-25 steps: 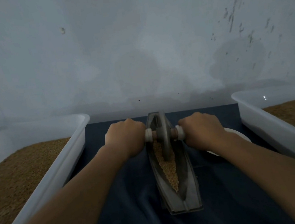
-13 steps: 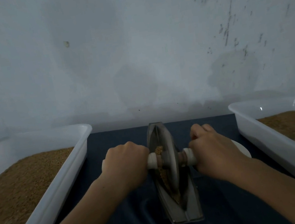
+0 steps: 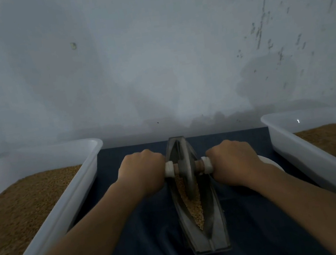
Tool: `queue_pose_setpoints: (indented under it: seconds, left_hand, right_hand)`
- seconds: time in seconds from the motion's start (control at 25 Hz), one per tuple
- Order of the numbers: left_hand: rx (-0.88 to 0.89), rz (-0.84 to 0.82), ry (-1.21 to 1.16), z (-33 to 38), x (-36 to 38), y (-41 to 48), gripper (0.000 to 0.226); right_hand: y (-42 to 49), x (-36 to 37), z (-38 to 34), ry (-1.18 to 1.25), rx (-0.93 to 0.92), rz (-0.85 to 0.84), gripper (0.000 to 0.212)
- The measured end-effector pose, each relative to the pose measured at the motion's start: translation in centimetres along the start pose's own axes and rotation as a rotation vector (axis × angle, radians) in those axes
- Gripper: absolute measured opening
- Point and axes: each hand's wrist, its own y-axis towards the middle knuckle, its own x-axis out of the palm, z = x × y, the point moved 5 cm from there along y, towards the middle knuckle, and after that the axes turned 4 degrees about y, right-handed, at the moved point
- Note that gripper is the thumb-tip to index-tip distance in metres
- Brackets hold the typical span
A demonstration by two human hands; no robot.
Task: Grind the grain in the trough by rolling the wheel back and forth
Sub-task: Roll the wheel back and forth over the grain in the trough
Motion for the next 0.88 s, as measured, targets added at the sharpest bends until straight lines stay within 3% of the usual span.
queue_pose_setpoints:
  seconds: [0.28,0.72,0.88]
  left_hand:
    - [0.054,0.093,0.017,1.3,-1.9,-5.3,0.011]
    - [-0.018,0.058,0.012,-0.8,1.4,3.2,0.01]
    - [-0.015,0.066,0.021,-0.4,0.7,2.2,0.009]
  right_hand:
    - [-5.4,-1.6,-0.3,-0.002,-0.005,-0.036,0.029]
    - [3.3,1.2,1.0,-0.001,0.032,-0.024,0.027]
    - [1.9,0.6,0.6,0.007,0.041,0.02,0.015]
